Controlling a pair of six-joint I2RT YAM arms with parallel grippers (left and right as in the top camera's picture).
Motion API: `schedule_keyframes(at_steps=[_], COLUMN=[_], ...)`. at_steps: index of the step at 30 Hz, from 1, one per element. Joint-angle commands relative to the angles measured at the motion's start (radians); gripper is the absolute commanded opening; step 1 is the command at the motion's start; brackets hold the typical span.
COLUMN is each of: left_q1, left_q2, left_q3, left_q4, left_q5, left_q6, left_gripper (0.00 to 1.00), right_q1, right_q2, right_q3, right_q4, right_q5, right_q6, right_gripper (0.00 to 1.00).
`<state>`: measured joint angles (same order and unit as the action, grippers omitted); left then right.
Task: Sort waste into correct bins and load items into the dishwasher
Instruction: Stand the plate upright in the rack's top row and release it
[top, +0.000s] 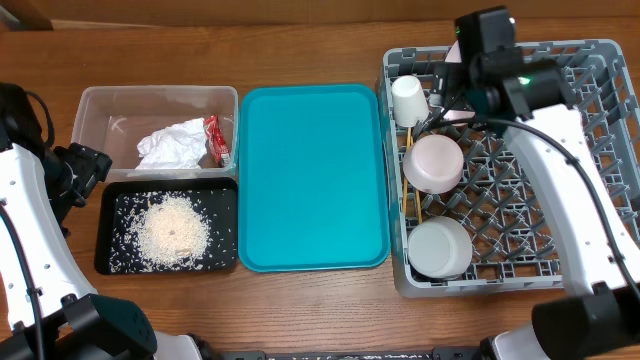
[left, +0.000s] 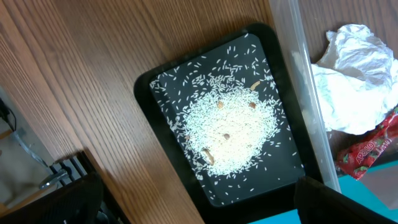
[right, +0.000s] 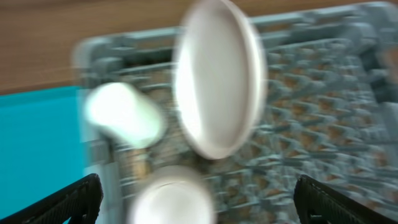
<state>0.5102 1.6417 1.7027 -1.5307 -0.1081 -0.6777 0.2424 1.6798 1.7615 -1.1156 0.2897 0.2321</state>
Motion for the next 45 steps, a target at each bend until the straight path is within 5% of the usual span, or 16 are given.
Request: schedule_keyframes(at_steps=[1, 21, 45], left_q1=[-0.007, -0.007, -0.007], left_q2=[-0.012, -0.012, -0.012], left_q3=[0.023, 0.023, 0.023], left_q4=[-0.001, -0.001, -0.001], left_q5=[-0.003, -0.003, -0.003], left_q6=[-0.010, -0.010, -0.010], left_gripper=[1.00, 1.00, 1.00], right_q1=[0.000, -0.002, -0.002], right_q2=[-0.016, -0.021, -0.707], right_q3=[0.026, 0.023, -0.031], right_q4=[0.004, 0.006, 0.011], right_q5=[-0.160, -0.160, -0.141], right_q6=[0.003, 0.003, -0.002], right_gripper=[1.00, 1.00, 1.00])
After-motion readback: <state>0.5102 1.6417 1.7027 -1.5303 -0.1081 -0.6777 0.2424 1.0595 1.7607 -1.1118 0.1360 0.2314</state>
